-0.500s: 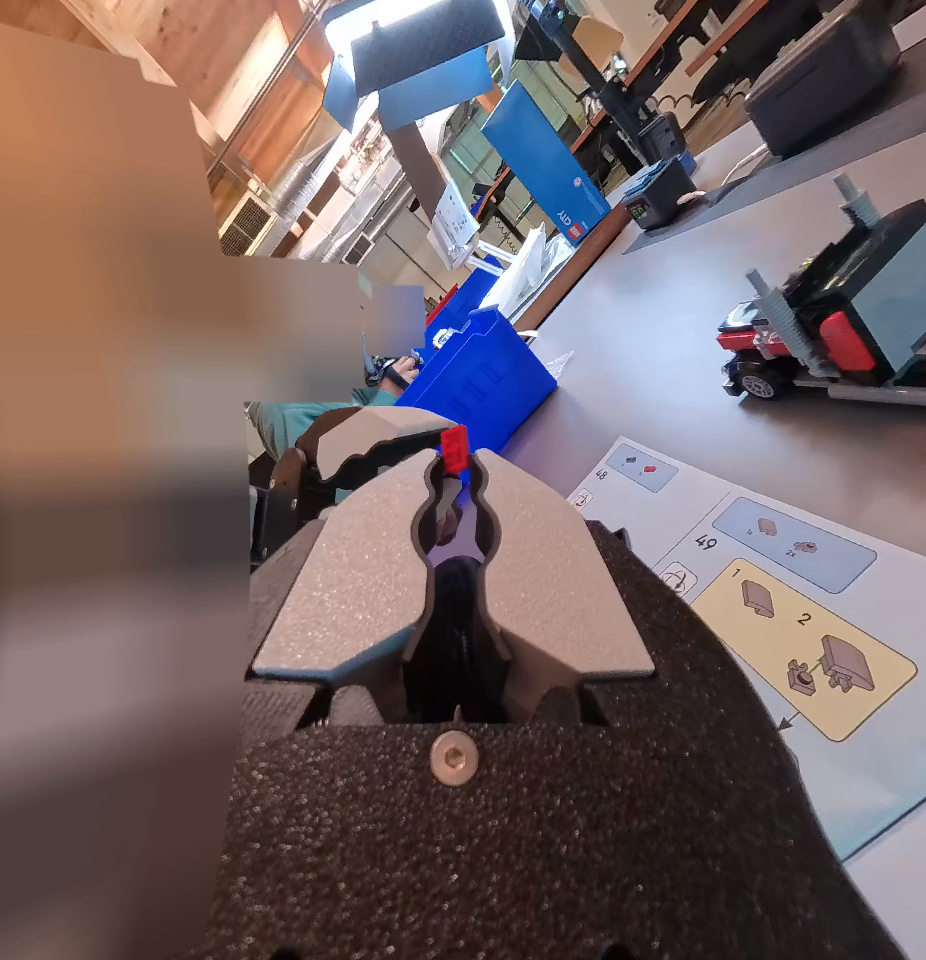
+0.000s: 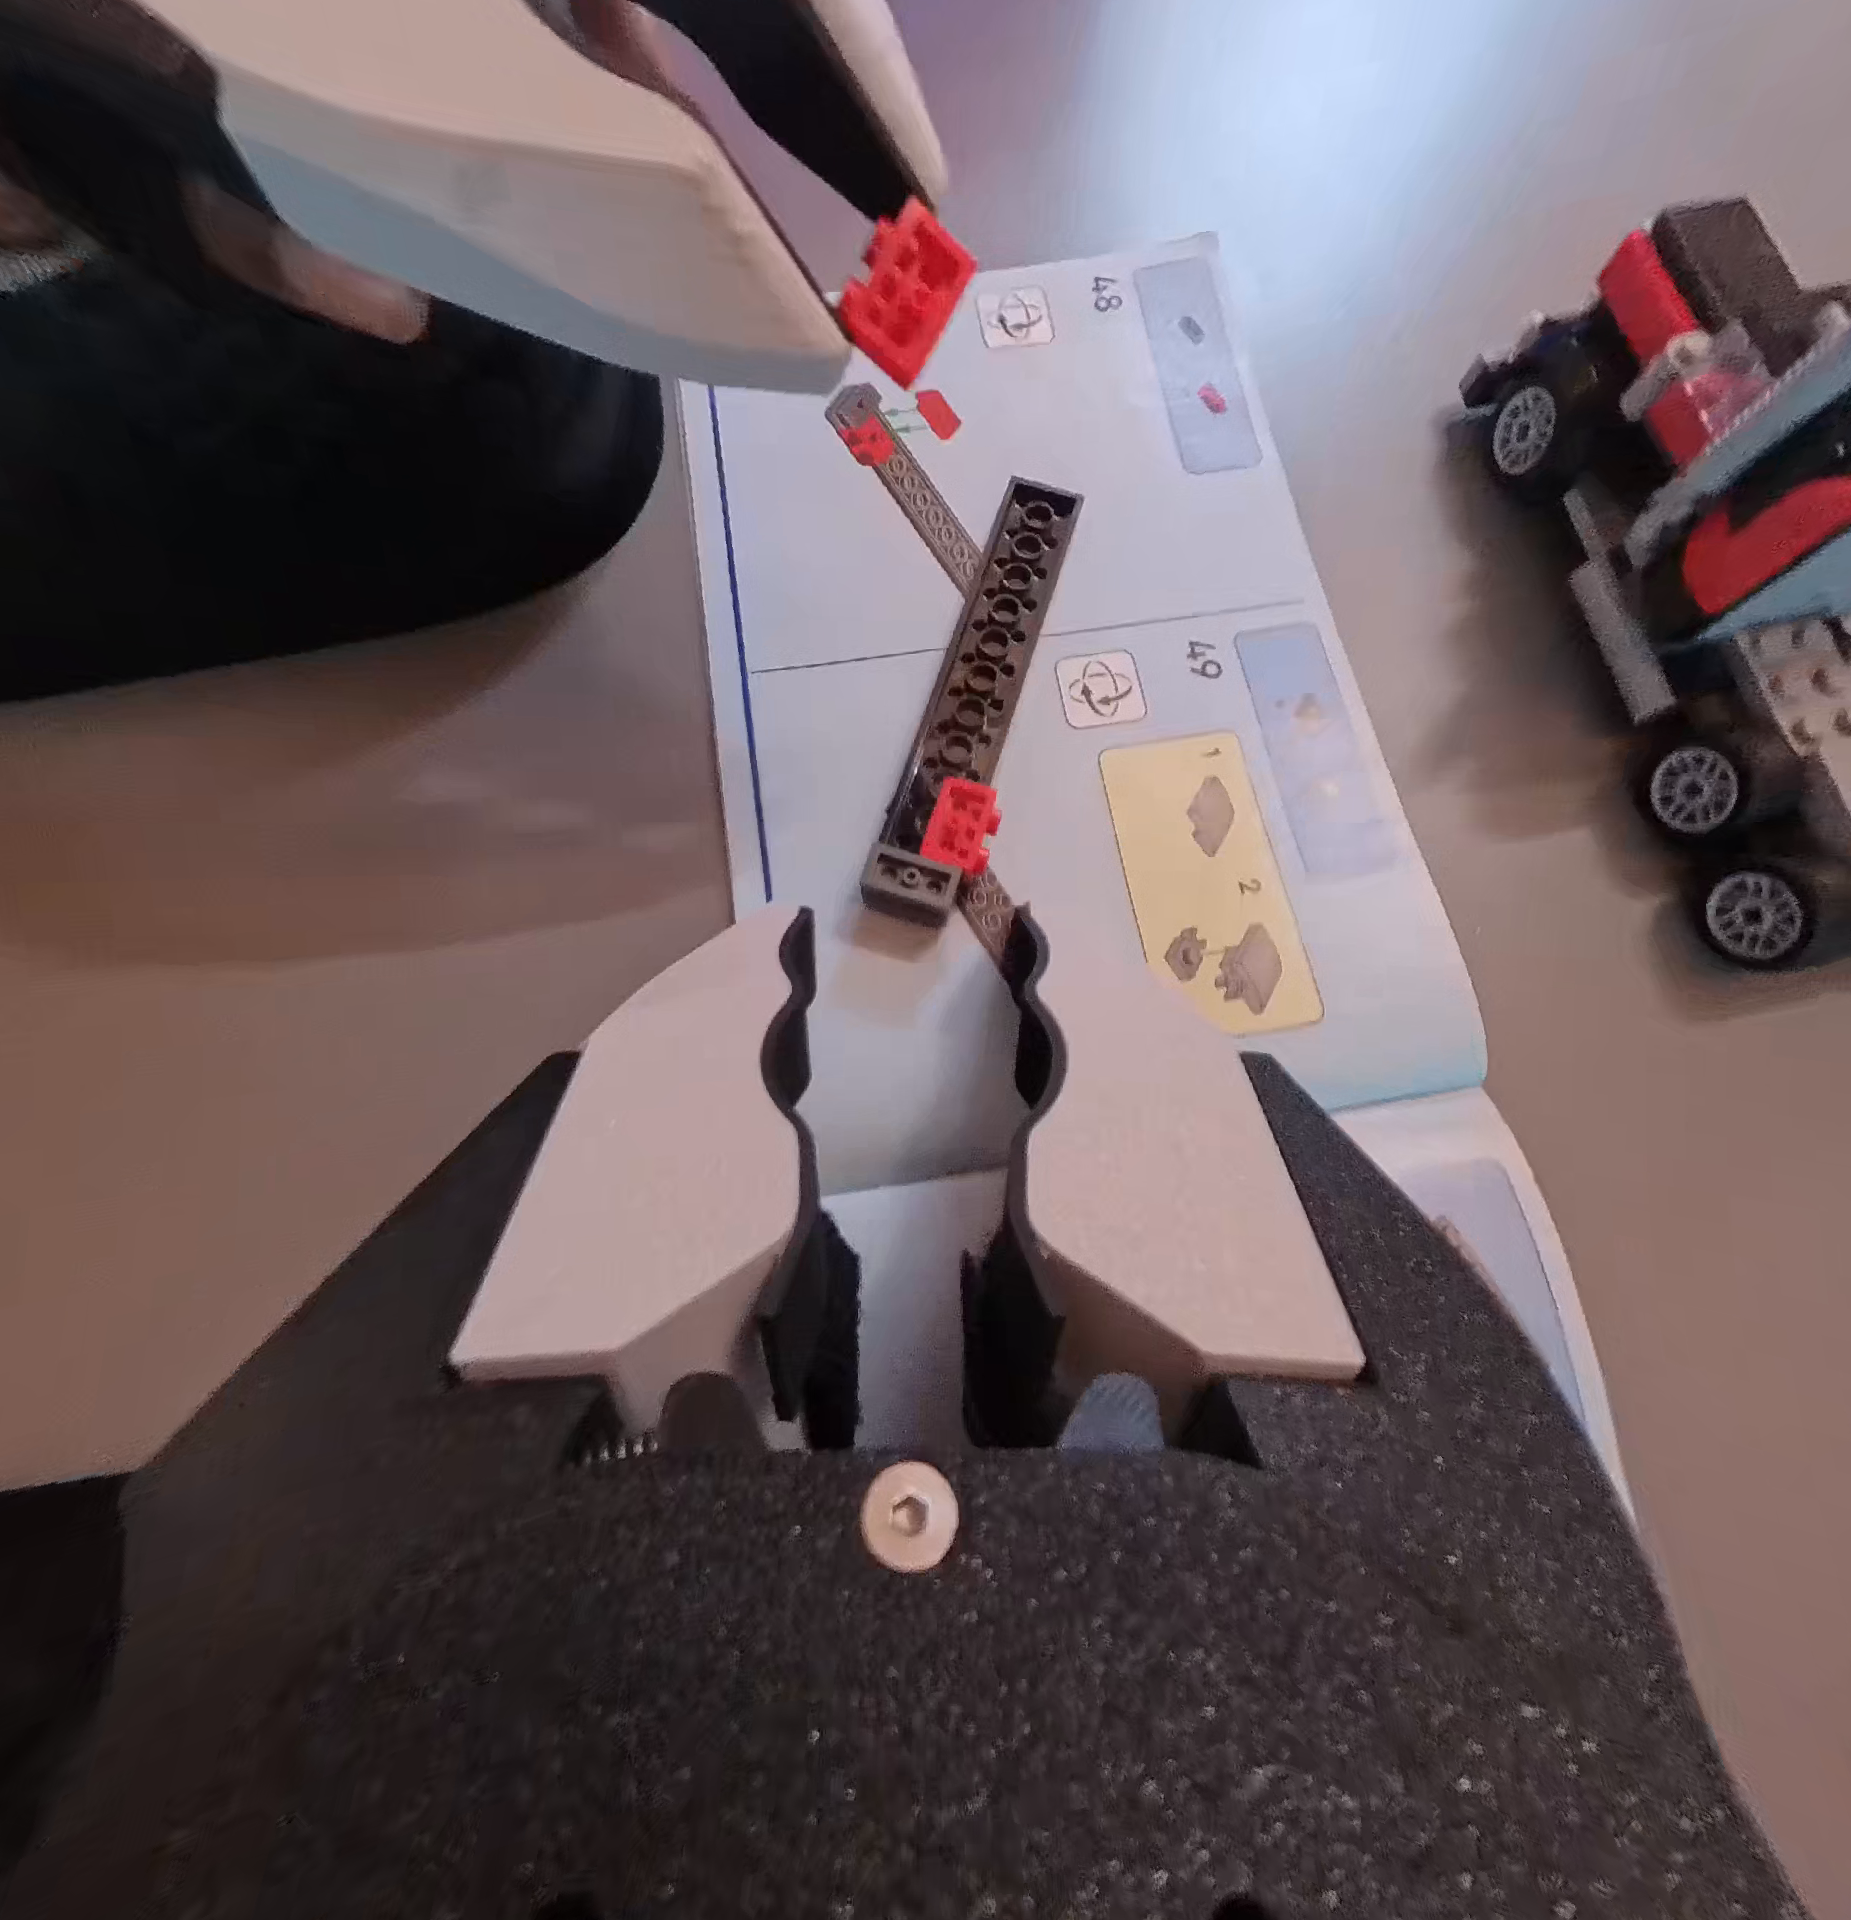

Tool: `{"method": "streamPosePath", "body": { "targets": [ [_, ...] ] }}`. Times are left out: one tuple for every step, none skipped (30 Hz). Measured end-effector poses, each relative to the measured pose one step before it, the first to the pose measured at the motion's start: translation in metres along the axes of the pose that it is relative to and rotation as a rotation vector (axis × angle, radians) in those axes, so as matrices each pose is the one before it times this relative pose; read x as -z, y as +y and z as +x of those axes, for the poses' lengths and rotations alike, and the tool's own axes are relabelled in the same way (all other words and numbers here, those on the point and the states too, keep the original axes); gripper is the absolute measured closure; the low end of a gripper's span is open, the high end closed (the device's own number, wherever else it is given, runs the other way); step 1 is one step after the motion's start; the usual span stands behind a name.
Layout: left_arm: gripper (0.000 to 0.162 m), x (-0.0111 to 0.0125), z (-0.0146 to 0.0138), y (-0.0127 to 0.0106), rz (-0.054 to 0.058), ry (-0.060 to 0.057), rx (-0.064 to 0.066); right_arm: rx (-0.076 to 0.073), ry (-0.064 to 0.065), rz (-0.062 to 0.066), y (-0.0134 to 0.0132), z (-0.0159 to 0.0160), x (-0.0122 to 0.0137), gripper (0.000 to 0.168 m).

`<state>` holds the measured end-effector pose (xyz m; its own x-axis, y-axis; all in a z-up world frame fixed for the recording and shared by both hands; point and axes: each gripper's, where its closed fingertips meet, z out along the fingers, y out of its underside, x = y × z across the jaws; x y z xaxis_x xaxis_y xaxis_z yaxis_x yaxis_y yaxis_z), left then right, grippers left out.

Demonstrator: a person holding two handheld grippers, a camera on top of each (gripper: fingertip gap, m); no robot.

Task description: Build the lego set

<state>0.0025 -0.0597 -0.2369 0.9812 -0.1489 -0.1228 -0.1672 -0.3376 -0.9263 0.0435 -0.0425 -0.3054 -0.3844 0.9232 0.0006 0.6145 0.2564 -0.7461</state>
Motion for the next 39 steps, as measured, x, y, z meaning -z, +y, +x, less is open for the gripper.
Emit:
{"method": "streamPosePath", "body": {
  "targets": [
    [0.146,-0.00041,-0.00120,0.00114,-0.0023,0.0013,0.0139,0.0176,-0.0010,0.0014,-0.00224,0.00031,-0.00120,0.132],
    [0.146,-0.00042,-0.00110,0.00089,-0.0019,0.0042,0.0161,0.0104,0.0012,-0.0018,-0.00161,0.00137,-0.00104,0.135],
    [0.145,-0.00034,-0.00091,0.00018,-0.0007,0.0047,0.0146,0.0076,-0.0081,-0.0061,-0.00053,0.00011,-0.00196,0.140],
    [0.146,-0.00031,-0.00067,-0.00021,0.0015,0.0052,0.0113,0.0028,-0.0162,0.0040,-0.00142,-0.00106,-0.00234,0.145],
    [0.145,-0.00030,-0.00036,0.00012,0.0010,0.0062,0.0106,-0.0086,-0.0032,0.0054,-0.00152,0.00054,-0.00192,0.146],
    [0.145,-0.00036,-0.00045,0.00060,0.0000,0.0048,0.0116,-0.0174,0.0023,0.0007,-0.00098,0.00094,-0.00090,0.146],
    [0.146,-0.00018,-0.00082,0.00047,0.0007,0.0020,0.0113,-0.0308,0.0006,0.0028,-0.00107,0.00081,-0.00048,0.146],
    [0.146,0.00013,-0.00092,-0.00028,0.0036,-0.0001,0.0090,-0.0541,-0.0063,0.0175,-0.00254,0.00079,0.00024,0.146],
    [0.146,0.00029,-0.00105,-0.00160,0.0107,-0.0015,0.0078,-0.0776,-0.0157,0.0363,-0.00458,0.00030,0.00116,0.146],
    [0.146,0.00052,-0.00145,-0.00262,0.0160,-0.0029,0.0096,-0.0959,-0.0251,0.0560,-0.00707,-0.00007,0.00233,0.146],
    [0.145,0.00057,-0.00138,-0.00366,0.0195,-0.0022,0.0120,-0.1046,-0.0247,0.0723,-0.00949,0.00049,0.00285,0.146],
    [0.145,0.00039,-0.00137,-0.00469,0.0240,-0.0020,0.0145,-0.0881,-0.0315,0.0721,-0.00999,-0.00069,0.00263,0.146],
    [0.146,0.00001,-0.00063,-0.00564,0.0282,0.0002,0.0153,-0.0649,-0.0193,0.0598,-0.00901,-0.00043,0.00219,0.146],
    [0.146,-0.00071,0.00084,-0.00604,0.0277,0.0070,0.0142,-0.0296,-0.0151,0.0446,-0.00714,-0.00199,0.00144,0.146],
    [0.146,-0.00132,0.00180,-0.00450,0.0158,0.0101,0.0080,-0.0144,-0.0061,0.0331,-0.00519,-0.00181,0.00076,0.146],
    [0.146,-0.00169,0.00155,-0.00212,0.0006,0.0068,-0.0082,0.0026,0.0056,0.0146,-0.00215,-0.00073,0.00047,0.146],
    [0.145,-0.00129,0.00017,-0.00066,-0.0057,-0.0041,-0.0267,0.0176,0.0172,0.0047,-0.00075,0.00064,0.00086,0.146],
    [0.145,-0.00040,-0.00066,-0.00036,-0.0057,-0.0108,-0.0343,0.0239,0.0259,0.0021,-0.00050,0.00201,0.00142,0.146],
    [0.145,-0.00015,0.00026,0.00013,-0.0066,-0.0042,-0.0266,0.0245,0.0191,-0.0009,-0.00048,0.00110,0.00136,0.146],
    [0.146,-0.00055,0.00159,0.00013,-0.0049,0.0046,-0.0151,0.0182,0.0075,0.0011,-0.00086,-0.00065,0.00098,0.146],
    [0.146,-0.00114,0.00169,0.00072,-0.0060,0.0056,-0.0092,0.0172,0.0071,0.0022,-0.00116,-0.00086,0.00050,0.146],
    [0.145,-0.00147,0.00145,0.00086,-0.0065,0.0036,-0.0096,0.0223,0.0099,-0.0007,-0.00076,-0.00054,-0.00018,0.146],
    [0.145,-0.00158,0.00122,0.00082,-0.0077,0.0026,-0.0131,0.0225,0.0116,-0.0052,0.00005,-0.00036,-0.00063,0.146],
    [0.145,-0.00151,0.00081,0.00125,-0.0130,-0.0011,-0.0167,0.0181,0.0072,-0.0084,0.00065,-0.00059,-0.00081,0.146],
    [0.145,-0.00123,-0.00022,0.00135,-0.0150,-0.0069,-0.0205,0.0100,0.0029,-0.0047,0.00049,-0.00087,-0.00074,0.146],
    [0.145,-0.00101,-0.00069,0.00159,-0.0163,-0.0086,-0.0216,0.0053,0.0003,-0.0007,0.00025,-0.00088,-0.00049,0.146],
    [0.145,-0.00085,-0.00024,0.00205,-0.0196,-0.0048,-0.0196,0.0039,0.0016,-0.0035,0.00076,-0.00019,-0.00047,0.146],
    [0.145,-0.00085,0.00038,0.00255,-0.0222,0.0002,-0.0132,0.0032,0.0042,-0.0031,0.00095,0.00053,-0.00031,0.146],
    [0.145,-0.00080,0.00078,0.00205,-0.0173,0.0036,-0.0020,0.0035,0.0054,0.0006,0.00032,0.00065,-0.00017,0.146],
    [0.145,-0.00078,0.00130,0.00163,-0.0137,0.0093,0.0099,0.0046,0.0046,-0.0022,0.00060,0.00049,-0.00029,0.146],
    [0.145,-0.00101,0.00164,0.00121,-0.0116,0.0150,0.0181,0.0058,0.0044,-0.0049,0.00087,0.00015,-0.00059,0.146],
    [0.145,-0.00094,0.00135,0.00074,-0.0097,0.0152,0.0212,0.0080,0.0066,-0.0048,0.00078,0.00022,-0.00051,0.146],
    [0.145,-0.00085,0.00037,0.00108,-0.0134,0.0093,0.0176,0.0075,0.0071,-0.0013,0.00033,0.00021,-0.00021,0.146],
    [0.145,-0.00042,-0.00039,0.00083,-0.0122,0.0043,0.0110,0.0046,0.0052,-0.0015,0.00032,0.00034,-0.00007,0.146],
    [0.145,-0.00024,-0.00006,0.00045,-0.0104,0.0046,0.0089,0.0031,0.0050,-0.0024,0.00054,0.00046,-0.00012,0.146],
    [0.145,-0.00003,0.00001,0.00036,-0.0112,0.0045,0.0073,0.0042,0.0054,-0.0014,0.00034,0.00064,-0.00003,0.146],
    [0.145,-0.00003,-0.00020,0.00026,-0.0108,0.0014,0.0028,0.0035,0.0030,0.0002,0.00035,0.00027,0.00007,0.146],
    [0.145,0.00002,-0.00014,0.00038,-0.0109,0.0020,-0.0004,-0.0025,-0.0033,0.0011,0.00019,-0.00041,-0.00021,0.146],
    [0.145,-0.00045,0.00058,0.00059,-0.0123,0.0070,0.0015,-0.0048,-0.0048,0.0009,0.00020,-0.00062,-0.00039,0.146]
  ]
}}
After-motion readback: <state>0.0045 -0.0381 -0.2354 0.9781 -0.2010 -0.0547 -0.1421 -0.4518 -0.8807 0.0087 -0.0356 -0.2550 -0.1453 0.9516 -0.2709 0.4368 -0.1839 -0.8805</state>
